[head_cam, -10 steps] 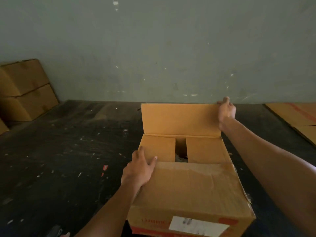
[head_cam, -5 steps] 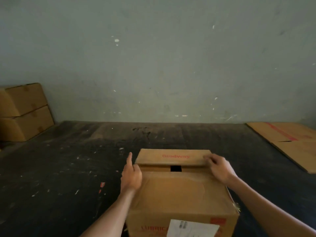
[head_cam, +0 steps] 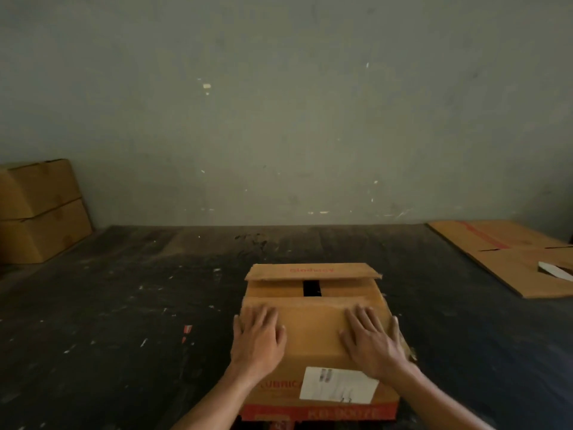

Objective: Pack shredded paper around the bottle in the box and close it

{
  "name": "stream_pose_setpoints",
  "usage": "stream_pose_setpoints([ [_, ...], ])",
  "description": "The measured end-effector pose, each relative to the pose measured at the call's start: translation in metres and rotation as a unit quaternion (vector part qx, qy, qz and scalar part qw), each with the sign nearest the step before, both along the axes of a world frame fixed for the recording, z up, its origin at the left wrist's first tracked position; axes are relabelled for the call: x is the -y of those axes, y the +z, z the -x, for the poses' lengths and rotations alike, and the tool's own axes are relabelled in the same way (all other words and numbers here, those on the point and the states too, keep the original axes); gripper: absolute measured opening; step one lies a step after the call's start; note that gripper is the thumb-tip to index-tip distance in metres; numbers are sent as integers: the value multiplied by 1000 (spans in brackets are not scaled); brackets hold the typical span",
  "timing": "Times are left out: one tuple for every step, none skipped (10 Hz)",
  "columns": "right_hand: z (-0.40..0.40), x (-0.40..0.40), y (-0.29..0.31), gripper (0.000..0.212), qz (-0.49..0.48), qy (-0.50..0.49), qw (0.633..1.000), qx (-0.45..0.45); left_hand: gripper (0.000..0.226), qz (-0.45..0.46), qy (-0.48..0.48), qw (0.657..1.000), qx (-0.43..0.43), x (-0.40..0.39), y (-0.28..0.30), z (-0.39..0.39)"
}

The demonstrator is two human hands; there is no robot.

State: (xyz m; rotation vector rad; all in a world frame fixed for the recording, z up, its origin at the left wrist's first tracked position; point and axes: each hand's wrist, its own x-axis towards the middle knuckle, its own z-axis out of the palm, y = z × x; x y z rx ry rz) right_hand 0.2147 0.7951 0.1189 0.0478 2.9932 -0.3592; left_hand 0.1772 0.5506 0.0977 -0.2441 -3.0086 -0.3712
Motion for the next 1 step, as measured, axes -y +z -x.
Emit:
stream_pose_setpoints([
  [-47, 14, -9, 78, 7, 30, 1000, -5, 67, 28, -92, 992, -82, 8, -31, -55],
])
